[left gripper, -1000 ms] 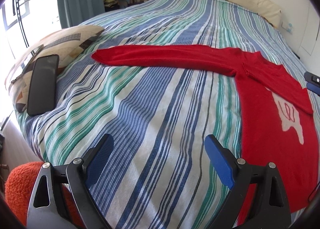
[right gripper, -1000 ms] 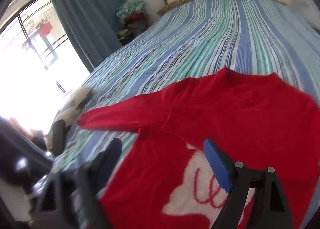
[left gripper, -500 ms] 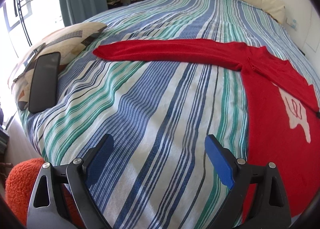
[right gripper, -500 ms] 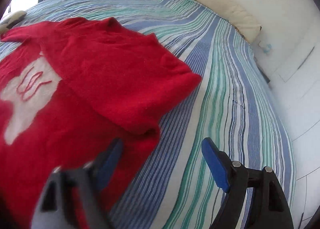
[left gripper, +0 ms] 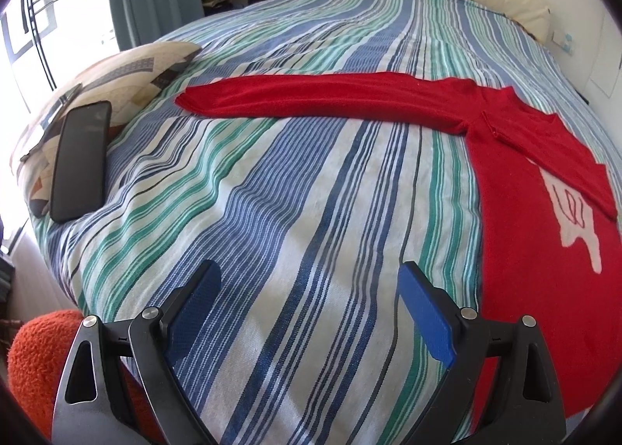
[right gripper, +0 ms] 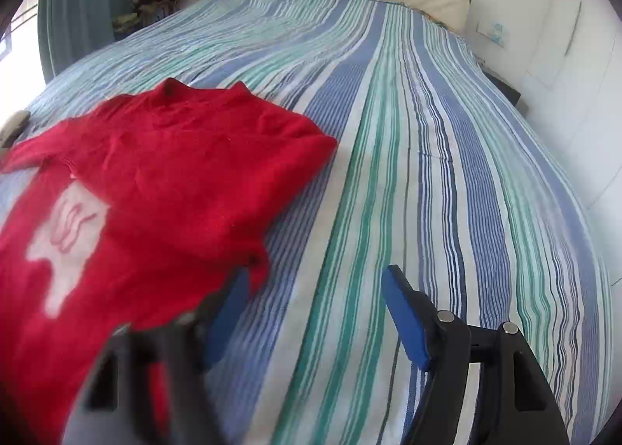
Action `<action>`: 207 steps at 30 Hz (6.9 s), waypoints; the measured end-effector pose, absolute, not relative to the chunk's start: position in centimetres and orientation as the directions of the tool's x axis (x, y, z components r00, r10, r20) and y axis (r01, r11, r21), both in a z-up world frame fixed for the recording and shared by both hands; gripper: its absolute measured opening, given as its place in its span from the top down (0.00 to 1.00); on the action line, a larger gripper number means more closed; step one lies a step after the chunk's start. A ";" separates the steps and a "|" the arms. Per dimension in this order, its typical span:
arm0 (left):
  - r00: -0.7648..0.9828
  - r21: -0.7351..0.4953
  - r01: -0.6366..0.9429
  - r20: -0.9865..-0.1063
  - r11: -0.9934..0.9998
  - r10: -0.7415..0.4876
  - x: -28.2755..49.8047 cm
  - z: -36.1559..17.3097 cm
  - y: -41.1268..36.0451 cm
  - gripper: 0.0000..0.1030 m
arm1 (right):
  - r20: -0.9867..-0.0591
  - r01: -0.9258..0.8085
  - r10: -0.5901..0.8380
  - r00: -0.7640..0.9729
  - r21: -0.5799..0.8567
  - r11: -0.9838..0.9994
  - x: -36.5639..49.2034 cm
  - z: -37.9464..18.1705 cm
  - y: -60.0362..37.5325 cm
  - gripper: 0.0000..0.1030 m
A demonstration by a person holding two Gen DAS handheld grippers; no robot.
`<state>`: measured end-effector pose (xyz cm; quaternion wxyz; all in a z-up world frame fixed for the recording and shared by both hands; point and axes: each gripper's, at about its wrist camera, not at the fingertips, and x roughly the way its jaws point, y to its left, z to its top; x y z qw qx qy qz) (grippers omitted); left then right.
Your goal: Fold small clothes
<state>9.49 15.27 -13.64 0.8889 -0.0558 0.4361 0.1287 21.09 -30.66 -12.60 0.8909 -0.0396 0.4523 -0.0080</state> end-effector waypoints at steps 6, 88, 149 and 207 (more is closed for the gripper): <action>0.573 0.033 -0.290 -0.795 0.957 0.201 9.6 -13.9 15.2 0.09 | -0.772 -0.154 0.397 0.497 0.372 0.915 27.8 -12.4 -27.6 0.35; 0.671 -0.023 0.477 -0.637 0.878 -0.381 30.5 1.7 -10.4 0.97 | -0.822 0.229 -0.041 0.569 0.111 0.967 4.2 -18.5 -28.3 0.06; 0.654 -0.055 0.033 -0.753 0.998 -0.064 27.6 -18.9 8.1 0.48 | -0.755 0.339 0.498 0.427 0.644 0.686 28.3 -18.4 -30.3 0.81; 0.497 0.041 0.241 -0.863 0.970 -0.087 7.4 -18.0 4.7 0.30 | -0.878 -0.039 0.224 0.423 0.230 0.973 1.7 -18.2 -20.6 0.73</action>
